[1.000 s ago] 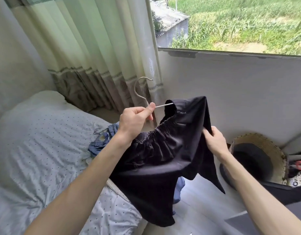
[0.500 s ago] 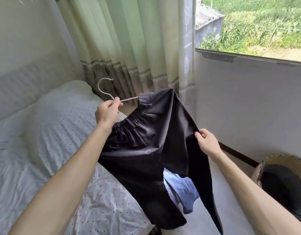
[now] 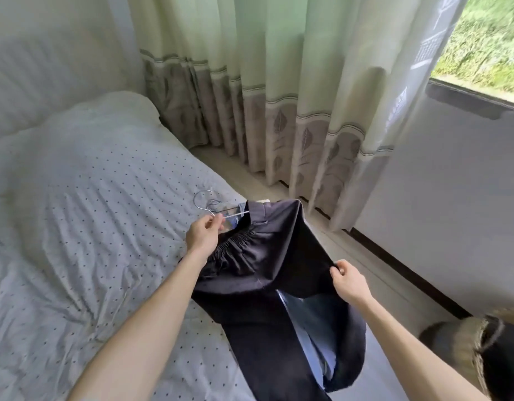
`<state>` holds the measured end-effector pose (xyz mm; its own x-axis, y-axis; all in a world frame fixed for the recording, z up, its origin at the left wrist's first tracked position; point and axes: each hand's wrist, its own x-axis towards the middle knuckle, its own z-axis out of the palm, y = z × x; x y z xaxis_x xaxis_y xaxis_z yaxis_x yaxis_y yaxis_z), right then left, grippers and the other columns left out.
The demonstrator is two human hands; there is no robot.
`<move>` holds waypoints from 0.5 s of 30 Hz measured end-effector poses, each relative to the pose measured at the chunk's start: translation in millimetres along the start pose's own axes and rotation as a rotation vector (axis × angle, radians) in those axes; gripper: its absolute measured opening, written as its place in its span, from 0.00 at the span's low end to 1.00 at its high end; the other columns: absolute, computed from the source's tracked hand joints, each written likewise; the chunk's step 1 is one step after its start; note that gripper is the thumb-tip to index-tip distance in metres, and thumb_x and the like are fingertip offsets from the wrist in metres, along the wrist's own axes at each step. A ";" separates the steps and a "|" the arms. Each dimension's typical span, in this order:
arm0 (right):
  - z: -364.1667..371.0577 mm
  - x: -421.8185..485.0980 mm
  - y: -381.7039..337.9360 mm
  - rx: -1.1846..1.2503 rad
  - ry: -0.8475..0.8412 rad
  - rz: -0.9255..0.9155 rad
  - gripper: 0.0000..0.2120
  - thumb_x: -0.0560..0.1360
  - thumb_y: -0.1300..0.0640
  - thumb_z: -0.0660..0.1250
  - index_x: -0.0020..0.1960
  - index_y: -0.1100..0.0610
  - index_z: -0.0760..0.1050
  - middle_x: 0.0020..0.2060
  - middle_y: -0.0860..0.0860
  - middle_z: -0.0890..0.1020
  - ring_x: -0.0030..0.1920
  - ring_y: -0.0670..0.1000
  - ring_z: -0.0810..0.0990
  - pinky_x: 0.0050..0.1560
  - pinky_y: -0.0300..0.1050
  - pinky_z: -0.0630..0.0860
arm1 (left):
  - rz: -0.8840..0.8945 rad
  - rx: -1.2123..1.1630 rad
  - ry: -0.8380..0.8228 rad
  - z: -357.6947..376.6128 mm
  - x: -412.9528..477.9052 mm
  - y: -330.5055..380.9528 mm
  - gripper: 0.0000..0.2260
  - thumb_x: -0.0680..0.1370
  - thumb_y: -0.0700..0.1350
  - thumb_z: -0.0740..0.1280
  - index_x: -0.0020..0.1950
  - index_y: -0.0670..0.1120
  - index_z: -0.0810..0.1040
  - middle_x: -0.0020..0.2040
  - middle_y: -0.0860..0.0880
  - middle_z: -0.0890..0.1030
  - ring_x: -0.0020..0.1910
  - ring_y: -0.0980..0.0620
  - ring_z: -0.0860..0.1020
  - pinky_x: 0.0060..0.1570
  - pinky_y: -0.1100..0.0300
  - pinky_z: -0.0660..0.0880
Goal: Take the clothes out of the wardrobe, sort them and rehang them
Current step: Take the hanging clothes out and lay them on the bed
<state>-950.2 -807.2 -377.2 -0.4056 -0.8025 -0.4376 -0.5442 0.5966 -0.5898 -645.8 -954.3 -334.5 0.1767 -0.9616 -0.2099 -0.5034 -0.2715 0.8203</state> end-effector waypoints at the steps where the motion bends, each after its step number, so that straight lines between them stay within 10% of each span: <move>1: 8.4 6.7 -4.4 -0.021 -0.018 0.024 0.09 0.83 0.54 0.57 0.58 0.56 0.74 0.51 0.52 0.80 0.50 0.56 0.75 0.49 0.44 0.65 | -0.019 0.003 -0.006 1.4 15.2 -11.1 0.15 0.81 0.58 0.64 0.40 0.52 0.81 0.41 0.53 0.84 0.46 0.48 0.82 0.52 0.52 0.77; 15: 75.2 109.4 -95.4 0.017 0.078 0.111 0.10 0.84 0.52 0.55 0.53 0.58 0.69 0.41 0.53 0.78 0.41 0.54 0.74 0.44 0.47 0.66 | -0.128 -0.012 -0.055 36.5 215.9 -52.9 0.14 0.83 0.56 0.62 0.45 0.50 0.81 0.42 0.53 0.83 0.45 0.51 0.79 0.45 0.62 0.69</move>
<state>-887.4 -952.0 -419.8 -0.5191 -0.7285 -0.4471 -0.4802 0.6813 -0.5525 -611.9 -1149.0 -442.6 0.1918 -0.9200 -0.3419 -0.4700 -0.3919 0.7909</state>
